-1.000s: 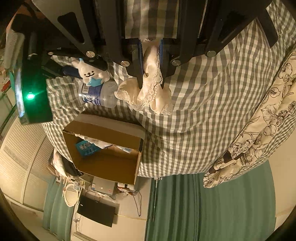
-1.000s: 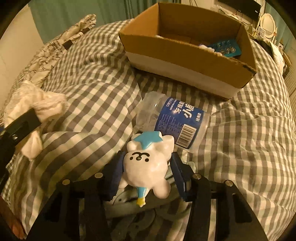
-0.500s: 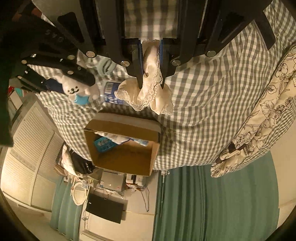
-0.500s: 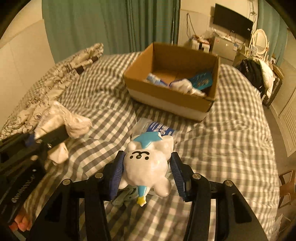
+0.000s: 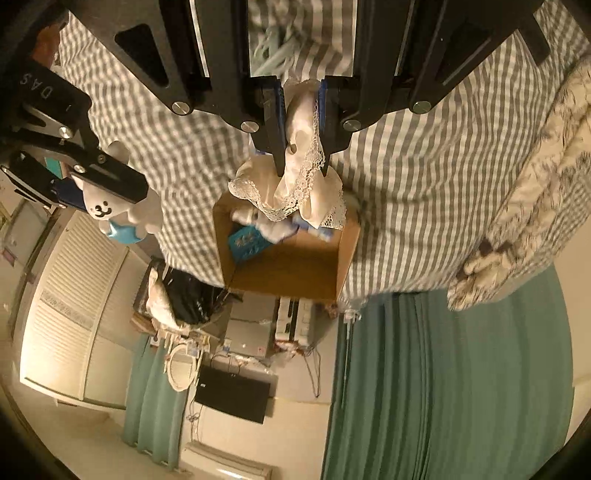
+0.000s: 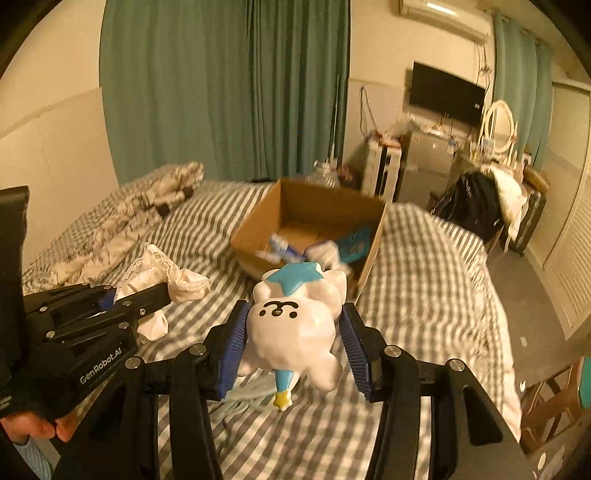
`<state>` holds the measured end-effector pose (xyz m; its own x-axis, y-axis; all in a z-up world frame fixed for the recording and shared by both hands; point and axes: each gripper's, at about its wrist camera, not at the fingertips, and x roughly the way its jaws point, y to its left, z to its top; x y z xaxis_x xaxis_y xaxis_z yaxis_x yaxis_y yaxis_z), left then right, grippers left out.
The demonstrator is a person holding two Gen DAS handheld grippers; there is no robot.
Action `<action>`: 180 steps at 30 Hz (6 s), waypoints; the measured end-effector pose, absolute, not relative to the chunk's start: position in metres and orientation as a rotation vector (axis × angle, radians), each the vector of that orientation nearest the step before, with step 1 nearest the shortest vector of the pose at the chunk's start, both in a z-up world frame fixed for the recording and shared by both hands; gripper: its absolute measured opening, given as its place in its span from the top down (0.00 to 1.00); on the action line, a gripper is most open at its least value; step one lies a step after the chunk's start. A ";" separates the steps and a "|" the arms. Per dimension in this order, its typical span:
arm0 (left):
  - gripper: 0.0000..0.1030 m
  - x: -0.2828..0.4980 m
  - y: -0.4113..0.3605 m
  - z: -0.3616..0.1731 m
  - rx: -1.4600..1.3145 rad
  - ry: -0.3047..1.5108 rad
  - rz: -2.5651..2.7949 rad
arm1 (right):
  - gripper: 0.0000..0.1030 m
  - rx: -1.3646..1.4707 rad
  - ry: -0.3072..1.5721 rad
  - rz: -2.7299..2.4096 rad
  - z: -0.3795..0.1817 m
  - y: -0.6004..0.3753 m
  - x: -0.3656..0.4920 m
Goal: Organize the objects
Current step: 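Lower the lace cloth and plush toy into the box and open both tools, then grasp the pale green folding hanger with the left tool and lift it, then hold the hanger in the left tool while the right tool grasps the water bottle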
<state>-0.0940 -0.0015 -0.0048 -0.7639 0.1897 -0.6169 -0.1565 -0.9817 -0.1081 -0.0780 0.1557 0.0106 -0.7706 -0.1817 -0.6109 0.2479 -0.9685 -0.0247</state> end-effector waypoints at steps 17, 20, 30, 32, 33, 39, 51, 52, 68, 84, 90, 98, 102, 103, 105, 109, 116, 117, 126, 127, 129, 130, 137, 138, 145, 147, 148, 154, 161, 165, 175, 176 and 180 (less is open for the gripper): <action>0.88 -0.239 0.032 0.025 -0.799 -0.008 2.765 | 0.52 0.742 0.144 -2.796 0.066 0.184 -0.197; 0.88 -0.263 0.039 0.014 -0.813 0.024 2.758 | 0.52 0.762 0.159 -2.787 0.057 0.180 -0.230; 0.88 -0.327 0.037 -0.055 -0.977 0.073 2.733 | 0.52 0.920 0.114 -2.755 -0.009 0.185 -0.319; 0.88 -0.330 0.039 -0.065 -0.991 0.095 2.730 | 0.52 0.939 0.112 -2.744 -0.022 0.185 -0.326; 0.88 -0.331 0.039 -0.070 -0.999 0.096 2.728 | 0.52 0.945 0.108 -2.737 -0.027 0.186 -0.329; 0.25 -0.332 0.034 -0.077 -1.071 0.060 2.753 | 0.38 0.955 0.066 -2.734 -0.039 0.190 -0.333; 0.13 -0.258 0.008 -0.013 -1.026 -0.055 2.830 | 0.20 0.828 0.117 -2.827 0.029 0.213 -0.257; 0.11 -0.249 0.007 -0.007 -1.016 -0.049 2.836 | 0.20 0.817 0.132 -2.831 0.037 0.214 -0.247; 0.11 -0.121 0.005 -0.004 -1.028 0.014 2.890 | 0.15 0.878 0.220 -2.864 0.032 0.231 -0.099; 0.27 -0.097 0.065 -0.149 -1.358 0.306 2.640 | 0.15 1.209 0.074 -2.738 -0.089 0.231 -0.095; 0.30 -0.103 0.075 -0.170 -1.446 0.332 2.544 | 0.15 1.257 0.035 -2.723 -0.101 0.232 -0.101; 0.30 -0.081 0.084 -0.168 -1.452 0.371 2.400 | 0.15 1.293 0.000 -2.732 -0.104 0.239 -0.104; 0.30 -0.086 0.083 -0.171 -1.460 0.352 2.411 | 0.15 1.303 0.005 -2.727 -0.106 0.238 -0.105; 0.33 -0.090 0.082 -0.172 -1.461 0.338 2.412 | 0.15 1.306 0.006 -2.725 -0.106 0.237 -0.105; 0.37 -0.103 0.080 -0.176 -1.486 0.295 2.413 | 0.15 1.306 0.013 -2.726 -0.106 0.236 -0.104; 0.57 -0.125 0.082 -0.182 -1.515 0.262 2.412 | 0.15 1.312 0.014 -2.729 -0.107 0.235 -0.103; 0.86 -0.114 0.075 -0.168 -1.457 0.233 2.451 | 0.15 1.315 0.021 -2.742 -0.105 0.237 -0.098; 0.87 -0.109 0.071 -0.161 -1.429 0.216 2.472 | 0.15 1.316 0.023 -2.745 -0.104 0.237 -0.098; 0.87 -0.102 0.018 -0.094 -1.244 0.053 2.654 | 0.15 1.256 0.092 -2.742 -0.096 0.214 -0.103; 0.87 -0.107 0.011 -0.091 -1.240 0.051 2.680 | 0.15 1.239 0.117 -2.733 -0.095 0.207 -0.107; 0.87 -0.113 -0.003 -0.087 -1.244 0.033 2.719 | 0.15 1.203 0.161 -2.717 -0.094 0.195 -0.113; 0.87 -0.115 -0.010 -0.086 -1.250 0.017 2.732 | 0.15 1.182 0.190 -2.702 -0.093 0.187 -0.118; 0.87 -0.145 -0.032 -0.104 -1.288 -0.051 2.803 | 0.15 1.199 0.329 -2.565 -0.114 0.137 -0.172; 0.87 -0.147 -0.034 -0.108 -1.296 -0.054 2.807 | 0.15 1.233 0.332 -2.549 -0.120 0.130 -0.181; 0.87 -0.158 -0.050 -0.122 -1.365 -0.166 2.781 | 0.15 1.443 0.138 -2.536 -0.156 0.102 -0.207; 0.87 -0.159 -0.054 -0.121 -1.358 -0.189 2.780 | 0.14 1.495 0.151 -2.562 -0.167 0.092 -0.211; 0.87 -0.161 -0.056 -0.120 -1.351 -0.191 2.778 | 0.14 1.517 0.147 -2.574 -0.170 0.090 -0.213; 0.87 -0.164 -0.063 -0.119 -1.333 -0.231 2.756 | 0.10 1.597 -0.019 -2.622 -0.182 0.091 -0.224; 0.87 -0.157 -0.065 -0.121 -1.312 -0.266 2.722 | 0.10 1.640 -0.005 -2.644 -0.203 0.089 -0.233; 0.87 -0.150 -0.060 -0.119 -1.301 -0.246 2.714 | 0.10 1.523 0.003 -2.705 -0.189 0.093 -0.218; 0.87 -0.130 -0.054 -0.097 -1.280 -0.166 2.747 | 0.11 1.253 0.042 -2.748 -0.122 0.119 -0.167; 0.87 -0.130 -0.053 -0.094 -1.280 -0.153 2.749 | 0.11 1.232 0.035 -2.747 -0.116 0.122 -0.162; 0.87 -0.131 -0.043 -0.075 -1.227 -0.144 2.726 | 0.11 1.136 0.027 -2.746 -0.087 0.130 -0.152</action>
